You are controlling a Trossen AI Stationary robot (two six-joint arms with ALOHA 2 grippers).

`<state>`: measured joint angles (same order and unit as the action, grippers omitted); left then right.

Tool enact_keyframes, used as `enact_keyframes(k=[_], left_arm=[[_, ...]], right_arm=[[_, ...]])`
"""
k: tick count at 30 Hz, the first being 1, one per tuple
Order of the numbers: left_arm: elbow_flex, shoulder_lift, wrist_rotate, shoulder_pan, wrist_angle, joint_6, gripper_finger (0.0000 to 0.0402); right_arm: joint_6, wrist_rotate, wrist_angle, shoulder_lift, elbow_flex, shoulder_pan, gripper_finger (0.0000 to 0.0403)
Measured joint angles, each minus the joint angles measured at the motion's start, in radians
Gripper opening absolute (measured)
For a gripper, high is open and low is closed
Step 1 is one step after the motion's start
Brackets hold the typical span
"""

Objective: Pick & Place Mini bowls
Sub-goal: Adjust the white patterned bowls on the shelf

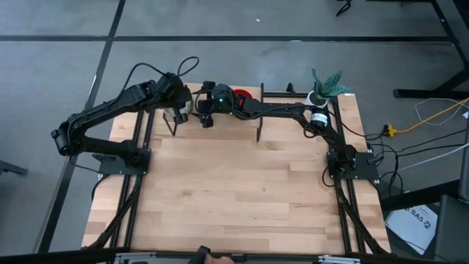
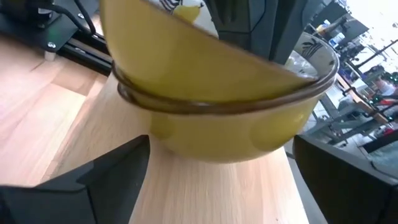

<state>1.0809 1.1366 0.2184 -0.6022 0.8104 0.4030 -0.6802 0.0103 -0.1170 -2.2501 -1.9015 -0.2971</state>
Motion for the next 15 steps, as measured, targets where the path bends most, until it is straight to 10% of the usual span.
enact_keyframes(k=[15], left_arm=[[0.0, 0.0, 0.003, 0.0, -0.051, -0.024, 0.0002]], right_arm=[[0.201, -0.057, -0.076, -0.004, 0.004, -0.002, 0.0389]])
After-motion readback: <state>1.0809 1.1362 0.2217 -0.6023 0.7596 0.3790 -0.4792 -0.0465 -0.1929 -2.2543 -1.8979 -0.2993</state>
